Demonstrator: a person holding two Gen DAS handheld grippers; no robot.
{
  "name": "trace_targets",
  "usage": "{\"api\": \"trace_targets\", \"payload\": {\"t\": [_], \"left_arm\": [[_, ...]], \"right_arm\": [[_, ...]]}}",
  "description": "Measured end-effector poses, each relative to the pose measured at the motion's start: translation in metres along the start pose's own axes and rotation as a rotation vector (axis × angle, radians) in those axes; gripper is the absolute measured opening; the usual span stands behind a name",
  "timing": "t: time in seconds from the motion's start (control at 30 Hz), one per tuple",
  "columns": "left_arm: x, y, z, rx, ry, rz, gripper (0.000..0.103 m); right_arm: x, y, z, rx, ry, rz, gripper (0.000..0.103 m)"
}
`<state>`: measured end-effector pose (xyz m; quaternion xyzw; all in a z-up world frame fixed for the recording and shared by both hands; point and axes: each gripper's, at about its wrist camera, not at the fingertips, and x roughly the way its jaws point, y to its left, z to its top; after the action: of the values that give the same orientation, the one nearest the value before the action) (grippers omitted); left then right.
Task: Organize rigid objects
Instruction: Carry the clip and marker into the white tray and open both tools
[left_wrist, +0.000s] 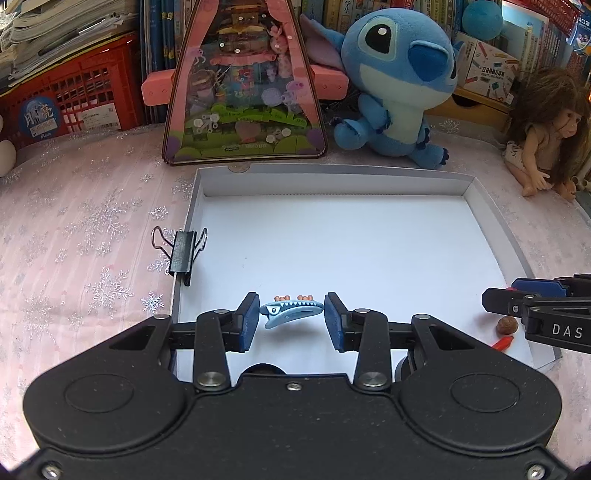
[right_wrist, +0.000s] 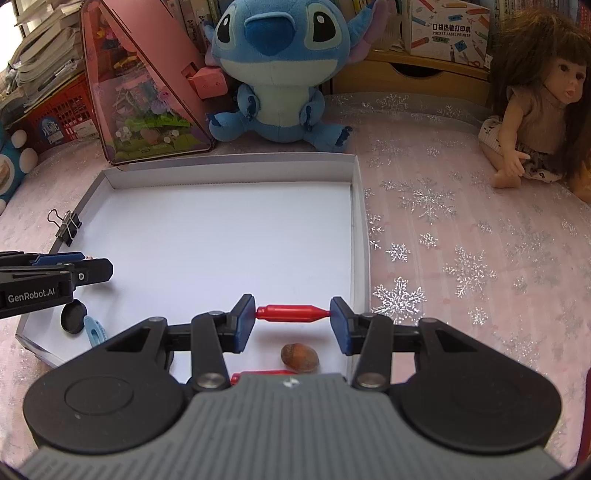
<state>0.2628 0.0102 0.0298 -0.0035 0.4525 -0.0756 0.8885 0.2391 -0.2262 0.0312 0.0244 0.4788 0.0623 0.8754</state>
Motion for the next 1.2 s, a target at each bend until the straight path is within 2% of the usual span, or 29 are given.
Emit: {"api": "trace_targets", "payload": {"t": [0.53, 1.0, 1.07, 1.1, 1.2], "left_arm": [[0.008, -0.002, -0.005, 0.021, 0.002, 0.04, 0.036], [0.009, -0.004, -0.008, 0.035, -0.003, 0.054, 0.037], [0.009, -0.005, -0.009, 0.033, -0.004, 0.054, 0.04], [0.008, -0.005, -0.009, 0.032, -0.005, 0.052, 0.042], [0.004, -0.007, -0.011, 0.031, -0.014, 0.045, 0.046]], "right_arm": [[0.01, 0.001, -0.006, -0.002, 0.005, -0.015, 0.05], [0.009, 0.002, -0.01, -0.009, -0.019, -0.013, 0.055], [0.008, 0.0, -0.011, -0.003, -0.029, -0.005, 0.058], [0.006, 0.0, -0.011, 0.001, -0.037, 0.0, 0.062], [0.002, -0.002, -0.012, 0.007, -0.056, 0.015, 0.063]]}}
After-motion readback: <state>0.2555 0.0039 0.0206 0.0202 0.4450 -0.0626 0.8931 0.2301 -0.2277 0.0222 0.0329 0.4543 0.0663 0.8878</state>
